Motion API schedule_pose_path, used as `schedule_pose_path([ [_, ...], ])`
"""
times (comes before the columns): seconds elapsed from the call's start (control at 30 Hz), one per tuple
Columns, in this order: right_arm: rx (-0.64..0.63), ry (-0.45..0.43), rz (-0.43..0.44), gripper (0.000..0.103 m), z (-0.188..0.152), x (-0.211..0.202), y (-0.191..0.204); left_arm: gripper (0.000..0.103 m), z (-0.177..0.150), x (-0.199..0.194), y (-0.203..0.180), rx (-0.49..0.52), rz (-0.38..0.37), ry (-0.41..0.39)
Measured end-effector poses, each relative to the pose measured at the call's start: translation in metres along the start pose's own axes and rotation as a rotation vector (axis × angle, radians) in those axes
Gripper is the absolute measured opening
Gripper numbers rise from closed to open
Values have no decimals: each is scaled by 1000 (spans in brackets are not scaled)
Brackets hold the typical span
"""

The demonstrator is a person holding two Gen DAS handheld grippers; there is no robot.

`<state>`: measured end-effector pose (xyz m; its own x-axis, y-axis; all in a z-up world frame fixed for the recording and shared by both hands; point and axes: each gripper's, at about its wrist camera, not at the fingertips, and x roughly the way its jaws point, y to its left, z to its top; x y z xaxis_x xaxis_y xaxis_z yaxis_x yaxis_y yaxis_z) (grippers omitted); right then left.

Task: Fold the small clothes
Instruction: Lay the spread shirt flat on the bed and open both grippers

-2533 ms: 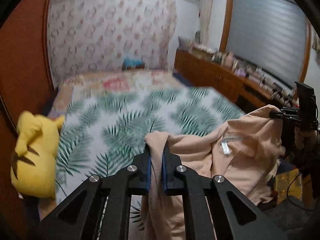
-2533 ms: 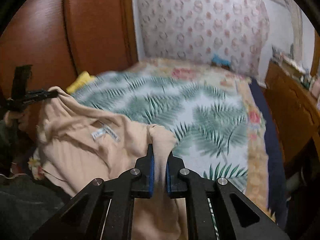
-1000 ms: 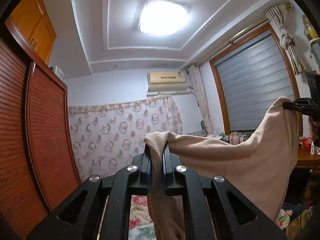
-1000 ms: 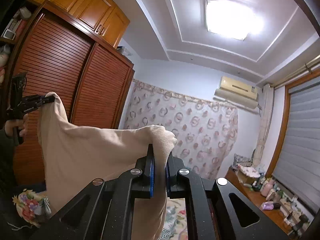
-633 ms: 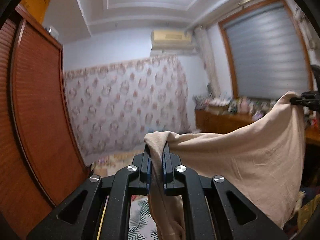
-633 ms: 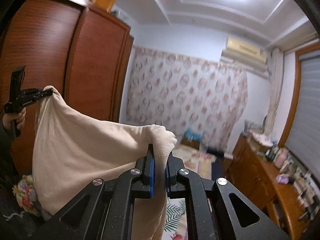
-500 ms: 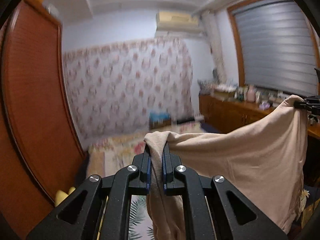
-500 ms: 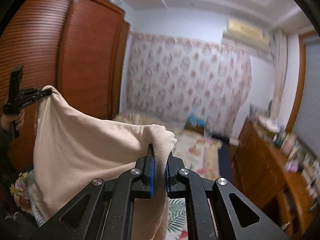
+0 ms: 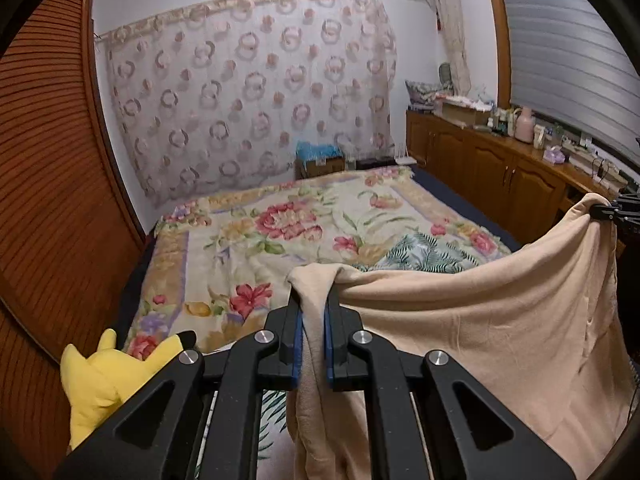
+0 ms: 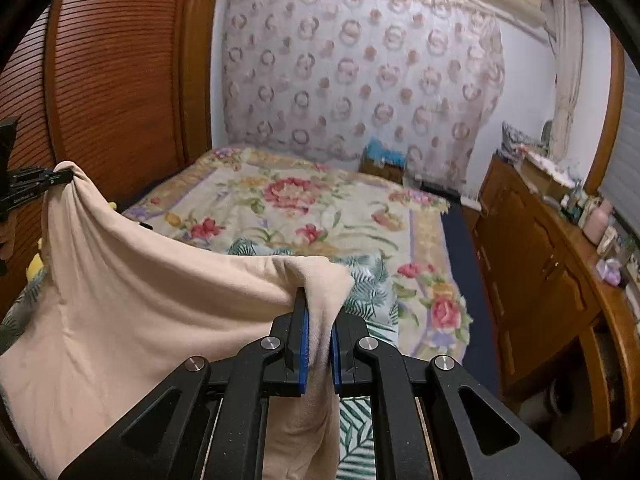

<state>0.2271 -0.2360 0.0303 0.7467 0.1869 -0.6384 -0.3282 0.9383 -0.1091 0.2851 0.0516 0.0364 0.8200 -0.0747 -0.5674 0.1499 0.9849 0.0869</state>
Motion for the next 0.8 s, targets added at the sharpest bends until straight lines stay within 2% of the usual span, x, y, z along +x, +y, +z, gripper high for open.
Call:
schedule_pose_path([
  [0.2,43,86,13,8,29,35,-15,11,-11,47,2,-19,-15,96],
  [0.23,55,99,19,9,35,35,-16,15,-12,53,4,-30,-24,115],
  [0.3,78,122,32,17,39,42,-20,24,-15,61,7,-44,-37,139],
  [0.33,80,123,35,22,41,43,-23,34,-19,62,6,-47,-39,147],
  [0.37,79,120,33,25,42,41,-21,39,-24,62,5,-47,-48,150],
  [0.4,80,110,26,34,39,38,-20,47,-31,60,6,-48,-61,154],
  [0.43,87,98,30,45,37,36,-19,48,-36,59,6,-49,-74,163],
  [0.5,113,84,52,52,30,27,-18,53,-47,56,7,-51,-84,180],
  [0.57,128,75,39,52,19,12,-15,64,-58,50,9,-54,-89,187],
  [0.7,162,49,62,52,-5,-18,-9,67,-81,35,11,-79,-120,205],
  [0.8,186,86,86,52,-28,-28,-4,67,-100,18,9,-85,-86,196],
])
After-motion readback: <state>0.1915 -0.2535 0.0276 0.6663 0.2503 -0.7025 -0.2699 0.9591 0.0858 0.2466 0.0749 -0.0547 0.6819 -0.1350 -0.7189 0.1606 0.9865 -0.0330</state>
